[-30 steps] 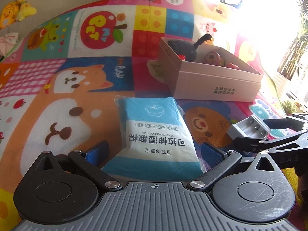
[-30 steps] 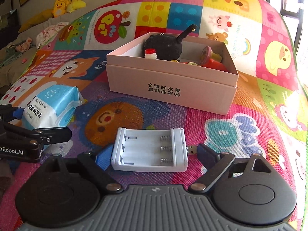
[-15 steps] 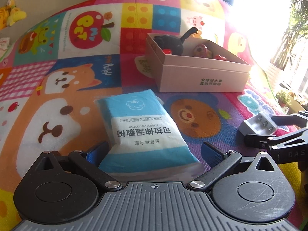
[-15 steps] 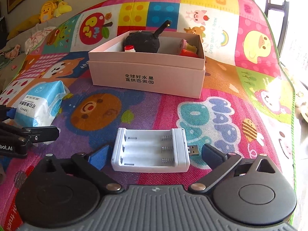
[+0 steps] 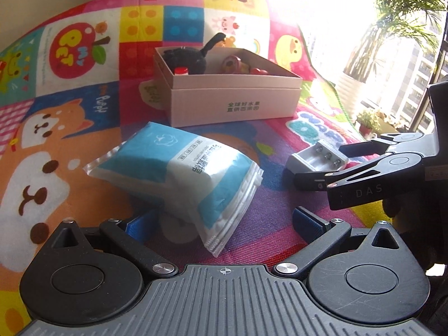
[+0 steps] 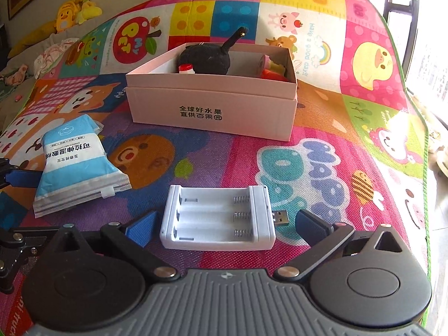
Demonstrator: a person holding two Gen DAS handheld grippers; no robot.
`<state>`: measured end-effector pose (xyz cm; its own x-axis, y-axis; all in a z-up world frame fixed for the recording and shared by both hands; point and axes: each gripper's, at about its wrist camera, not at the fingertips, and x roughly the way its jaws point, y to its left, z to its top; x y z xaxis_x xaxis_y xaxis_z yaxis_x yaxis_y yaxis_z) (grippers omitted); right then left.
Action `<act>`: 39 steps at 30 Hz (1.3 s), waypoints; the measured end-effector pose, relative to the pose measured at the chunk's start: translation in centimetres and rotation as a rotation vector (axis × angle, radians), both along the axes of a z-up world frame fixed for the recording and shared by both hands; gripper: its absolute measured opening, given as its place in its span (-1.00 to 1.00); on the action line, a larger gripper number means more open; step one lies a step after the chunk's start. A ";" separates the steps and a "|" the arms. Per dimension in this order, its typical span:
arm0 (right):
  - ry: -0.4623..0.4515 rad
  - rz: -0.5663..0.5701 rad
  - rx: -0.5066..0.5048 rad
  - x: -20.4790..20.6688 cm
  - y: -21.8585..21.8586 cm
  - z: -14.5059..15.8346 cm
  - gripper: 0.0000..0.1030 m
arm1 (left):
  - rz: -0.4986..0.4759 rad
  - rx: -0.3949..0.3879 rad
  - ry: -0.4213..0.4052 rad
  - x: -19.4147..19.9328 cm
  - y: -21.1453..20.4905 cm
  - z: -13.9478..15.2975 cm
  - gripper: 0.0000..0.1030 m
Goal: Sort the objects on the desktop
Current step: 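Lift the wipes pack with left while right lifts the white battery charger, then lower the wipes pack into the pink box and open the left gripper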
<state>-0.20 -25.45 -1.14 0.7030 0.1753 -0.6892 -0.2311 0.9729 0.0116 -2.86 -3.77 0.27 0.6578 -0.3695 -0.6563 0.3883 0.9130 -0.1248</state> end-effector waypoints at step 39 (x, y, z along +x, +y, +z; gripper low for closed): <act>0.006 0.059 -0.016 -0.3 0.8 0.8 0.77 | 0.093 0.106 -0.020 3.0 -1.4 1.9 0.39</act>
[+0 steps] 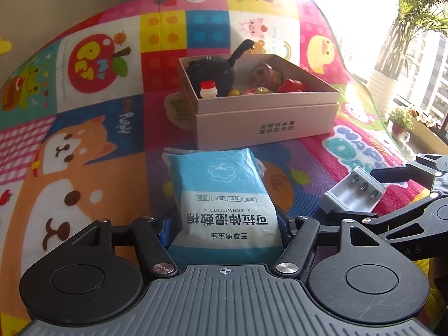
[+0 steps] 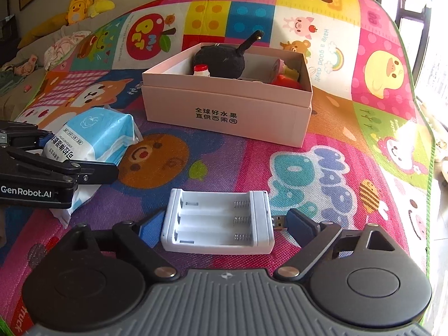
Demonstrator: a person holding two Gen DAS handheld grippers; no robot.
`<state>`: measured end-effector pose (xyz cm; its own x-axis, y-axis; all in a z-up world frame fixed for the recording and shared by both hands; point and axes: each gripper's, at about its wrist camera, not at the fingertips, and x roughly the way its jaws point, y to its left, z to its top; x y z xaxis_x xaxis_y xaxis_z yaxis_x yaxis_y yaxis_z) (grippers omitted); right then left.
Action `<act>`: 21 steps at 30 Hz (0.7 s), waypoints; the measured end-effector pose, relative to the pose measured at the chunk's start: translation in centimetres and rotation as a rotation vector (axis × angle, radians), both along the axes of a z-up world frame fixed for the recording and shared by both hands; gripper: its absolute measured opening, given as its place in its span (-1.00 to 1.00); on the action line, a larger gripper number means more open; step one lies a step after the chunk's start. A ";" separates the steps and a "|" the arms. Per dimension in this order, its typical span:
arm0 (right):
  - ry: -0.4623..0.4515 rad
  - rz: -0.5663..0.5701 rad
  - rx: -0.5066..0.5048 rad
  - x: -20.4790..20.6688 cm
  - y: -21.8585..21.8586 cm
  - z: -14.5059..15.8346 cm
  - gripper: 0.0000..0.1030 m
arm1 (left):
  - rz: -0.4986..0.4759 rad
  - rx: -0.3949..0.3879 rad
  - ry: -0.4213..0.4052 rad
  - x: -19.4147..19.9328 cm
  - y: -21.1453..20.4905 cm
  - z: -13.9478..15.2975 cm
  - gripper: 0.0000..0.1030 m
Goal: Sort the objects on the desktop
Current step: 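Lower the wipes pack into the pink box and open the left gripper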
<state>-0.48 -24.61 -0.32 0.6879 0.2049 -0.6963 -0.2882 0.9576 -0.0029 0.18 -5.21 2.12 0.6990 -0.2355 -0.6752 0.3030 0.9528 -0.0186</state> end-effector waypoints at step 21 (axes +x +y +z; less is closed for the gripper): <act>-0.253 -0.024 0.169 -3.6 -6.0 10.0 0.77 | -0.087 -0.118 -0.200 11.2 -6.6 6.8 0.35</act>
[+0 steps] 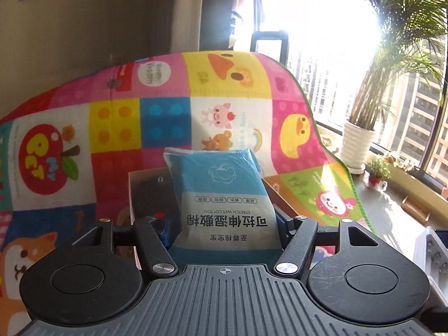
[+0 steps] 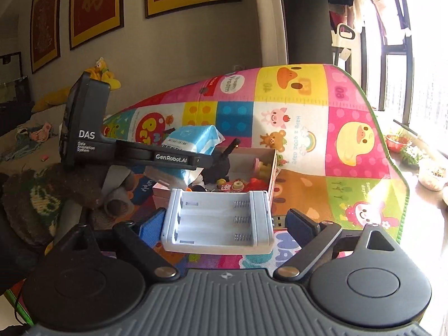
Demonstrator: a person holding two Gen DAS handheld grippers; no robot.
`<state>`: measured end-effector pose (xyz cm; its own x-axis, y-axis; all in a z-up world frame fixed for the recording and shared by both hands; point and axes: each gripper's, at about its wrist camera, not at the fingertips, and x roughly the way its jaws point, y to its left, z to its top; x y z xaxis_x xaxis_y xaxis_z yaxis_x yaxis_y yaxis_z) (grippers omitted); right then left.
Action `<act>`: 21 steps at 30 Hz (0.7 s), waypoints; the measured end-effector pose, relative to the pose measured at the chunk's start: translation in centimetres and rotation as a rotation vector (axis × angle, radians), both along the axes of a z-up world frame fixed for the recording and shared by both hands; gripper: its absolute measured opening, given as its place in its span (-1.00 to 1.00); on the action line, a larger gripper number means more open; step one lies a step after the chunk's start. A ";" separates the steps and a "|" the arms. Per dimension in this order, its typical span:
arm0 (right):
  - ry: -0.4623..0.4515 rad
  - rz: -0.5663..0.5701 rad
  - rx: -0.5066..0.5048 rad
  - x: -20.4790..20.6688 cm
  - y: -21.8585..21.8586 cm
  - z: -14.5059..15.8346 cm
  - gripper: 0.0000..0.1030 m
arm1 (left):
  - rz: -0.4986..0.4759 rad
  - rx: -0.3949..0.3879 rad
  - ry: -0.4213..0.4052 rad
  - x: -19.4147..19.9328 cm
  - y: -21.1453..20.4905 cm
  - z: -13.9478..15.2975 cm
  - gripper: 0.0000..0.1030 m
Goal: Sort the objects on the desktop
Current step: 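Lower the wipes pack into the pink box and open the left gripper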
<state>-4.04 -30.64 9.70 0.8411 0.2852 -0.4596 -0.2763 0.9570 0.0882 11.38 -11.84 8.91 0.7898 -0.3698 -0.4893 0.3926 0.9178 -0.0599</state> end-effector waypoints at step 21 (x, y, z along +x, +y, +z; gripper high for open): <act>0.110 0.007 -0.024 3.8 2.7 -3.3 0.77 | 0.011 0.072 -0.026 0.7 1.7 -3.3 0.87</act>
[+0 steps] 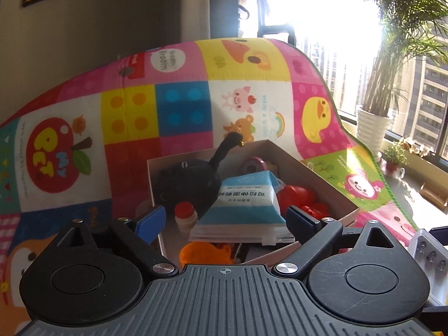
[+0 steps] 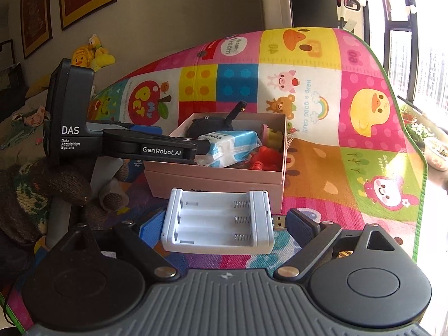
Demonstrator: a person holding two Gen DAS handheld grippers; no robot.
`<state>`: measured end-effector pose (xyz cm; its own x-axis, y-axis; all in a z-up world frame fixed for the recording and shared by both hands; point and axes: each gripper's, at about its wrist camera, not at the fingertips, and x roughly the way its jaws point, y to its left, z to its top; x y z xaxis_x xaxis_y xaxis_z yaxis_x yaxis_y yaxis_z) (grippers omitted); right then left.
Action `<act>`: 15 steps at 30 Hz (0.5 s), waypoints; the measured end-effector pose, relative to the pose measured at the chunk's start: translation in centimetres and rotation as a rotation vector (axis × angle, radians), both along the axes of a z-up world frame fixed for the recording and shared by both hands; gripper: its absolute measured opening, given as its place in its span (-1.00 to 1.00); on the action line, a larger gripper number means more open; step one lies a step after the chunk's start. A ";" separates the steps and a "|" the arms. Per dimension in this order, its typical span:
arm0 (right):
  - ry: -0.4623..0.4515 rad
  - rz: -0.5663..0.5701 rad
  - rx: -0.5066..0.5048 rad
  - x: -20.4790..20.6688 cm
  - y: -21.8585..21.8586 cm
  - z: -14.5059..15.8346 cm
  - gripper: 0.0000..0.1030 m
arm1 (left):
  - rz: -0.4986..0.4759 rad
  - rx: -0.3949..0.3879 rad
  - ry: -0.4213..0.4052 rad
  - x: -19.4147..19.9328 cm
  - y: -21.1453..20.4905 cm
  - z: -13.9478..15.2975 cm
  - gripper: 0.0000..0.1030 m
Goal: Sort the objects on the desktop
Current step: 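Lower the wipes pack into the pink box and open the left gripper, then lower the battery charger into the pink box and open the right gripper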
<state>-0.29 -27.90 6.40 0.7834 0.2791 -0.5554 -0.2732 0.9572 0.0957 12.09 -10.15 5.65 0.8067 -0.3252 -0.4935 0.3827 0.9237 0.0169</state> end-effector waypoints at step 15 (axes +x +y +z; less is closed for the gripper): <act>-0.090 -0.019 -0.112 3.5 1.6 2.0 0.77 | 0.143 -0.010 -0.020 -1.9 4.7 0.1 0.94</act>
<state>3.26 -26.29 8.36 0.8361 0.2040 -0.5093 -0.2579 0.9655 -0.0366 10.19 -5.46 5.75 0.8545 -0.2113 -0.4746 0.2472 0.9689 0.0137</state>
